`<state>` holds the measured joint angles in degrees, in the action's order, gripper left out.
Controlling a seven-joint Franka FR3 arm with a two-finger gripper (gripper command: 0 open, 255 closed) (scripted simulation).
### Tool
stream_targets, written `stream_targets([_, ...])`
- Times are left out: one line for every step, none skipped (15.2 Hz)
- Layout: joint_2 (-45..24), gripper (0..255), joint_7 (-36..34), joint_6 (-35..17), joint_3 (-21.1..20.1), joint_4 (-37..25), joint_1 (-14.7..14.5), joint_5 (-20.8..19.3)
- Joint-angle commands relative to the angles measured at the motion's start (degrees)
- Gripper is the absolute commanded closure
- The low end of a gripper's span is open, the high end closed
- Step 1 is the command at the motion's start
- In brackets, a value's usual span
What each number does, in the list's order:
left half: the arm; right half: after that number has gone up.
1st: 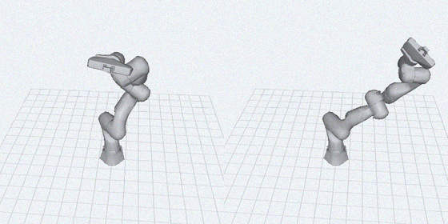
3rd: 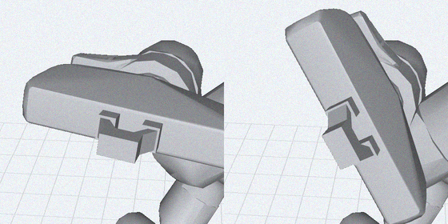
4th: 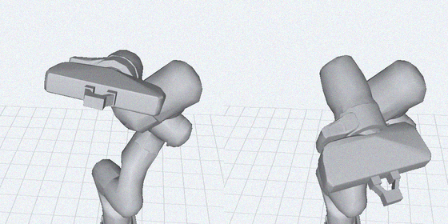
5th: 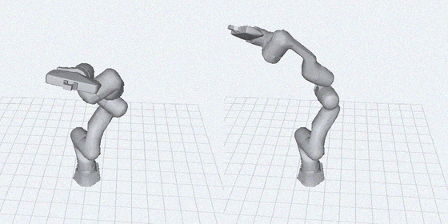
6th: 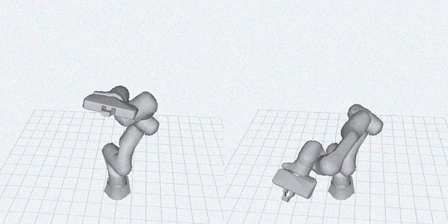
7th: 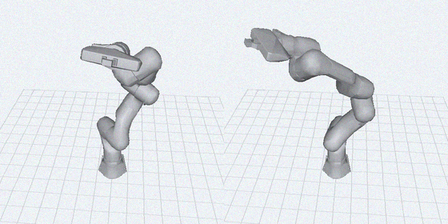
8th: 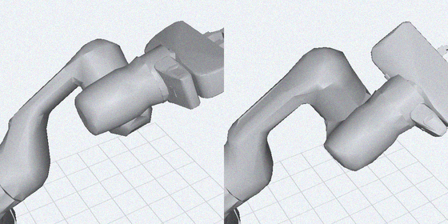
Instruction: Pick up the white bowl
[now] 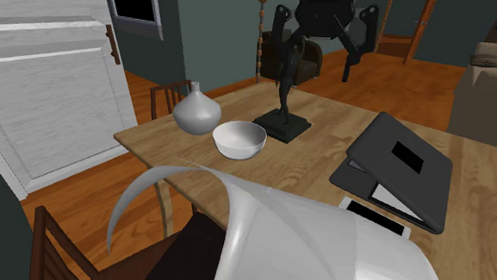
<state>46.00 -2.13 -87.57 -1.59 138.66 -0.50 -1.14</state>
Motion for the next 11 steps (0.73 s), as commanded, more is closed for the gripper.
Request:
stream_targets([0.0, 0, 0.0, 0.0, 0.0, 0.0, 0.0, 0.0])
stream_targets([-1.32, 0, -0.42, -1.9, -0.26, 0.59, -0.17, 0.53])
stream_targets([-2.72, 0, -0.83, -3.81, -0.52, 1.1, -0.34, 1.04])
stream_targets([-4.19, 0, -1.21, -5.71, -0.78, 1.53, -0.51, 1.55])
stream_targets([-5.73, 0, -1.58, -7.61, -1.05, 1.89, -0.68, 2.06])
stream_targets([-7.34, 0, -1.94, -9.5, -1.31, 2.16, -0.87, 2.55])
stream_targets([-9.01, 0, -2.27, -11.39, -1.58, 2.36, -1.05, 3.03])
stream_targets([-10.75, 0, -2.59, -13.25, -1.86, 2.47, -1.22, 3.5])
stream_targets([-12.54, 0, -2.89, -15.1, -2.12, 2.5, -1.4, 3.97])
stream_targets([-14.39, 0, -3.18, -16.93, -2.39, 2.45, -1.58, 4.42])
stream_targets([-16.29, 0, -3.45, -18.73, -2.65, 2.32, -1.76, 4.86])
